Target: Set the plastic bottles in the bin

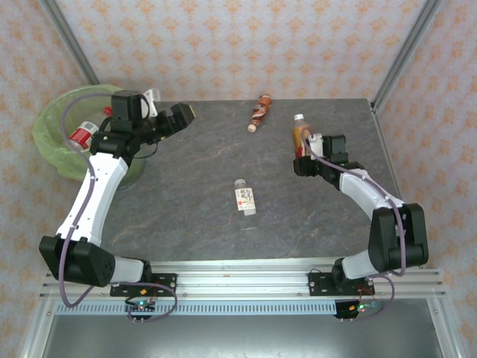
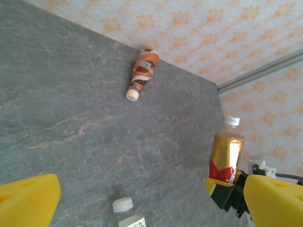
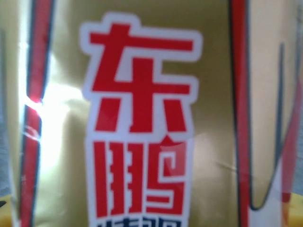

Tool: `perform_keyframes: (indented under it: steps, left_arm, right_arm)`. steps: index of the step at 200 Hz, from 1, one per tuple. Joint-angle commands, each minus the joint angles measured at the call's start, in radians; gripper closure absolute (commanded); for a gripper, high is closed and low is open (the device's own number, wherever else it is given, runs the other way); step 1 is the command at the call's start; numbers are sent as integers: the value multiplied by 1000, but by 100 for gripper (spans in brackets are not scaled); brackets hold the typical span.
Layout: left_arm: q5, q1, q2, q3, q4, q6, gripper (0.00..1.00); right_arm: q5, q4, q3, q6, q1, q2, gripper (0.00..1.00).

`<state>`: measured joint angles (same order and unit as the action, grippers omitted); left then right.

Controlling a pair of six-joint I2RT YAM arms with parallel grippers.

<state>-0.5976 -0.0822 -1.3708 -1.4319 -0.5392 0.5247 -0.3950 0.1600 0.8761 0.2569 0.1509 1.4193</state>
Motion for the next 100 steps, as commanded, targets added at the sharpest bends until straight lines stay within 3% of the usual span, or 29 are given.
perform_keyframes:
  steps: [1,41,100]
  left_arm:
    - [2,-43,-36,-48,31,-32,0]
    - [8,-129,-115,-89,44,-38,0]
    - [61,-246,-196,-107,144,-14,0]
  right_arm:
    - [-36,-106,-37,-75,33,-80,55]
    - [-29,-195,-94,-163,116,-168,56]
    - [6,-244,-111,-253,214,-181,56]
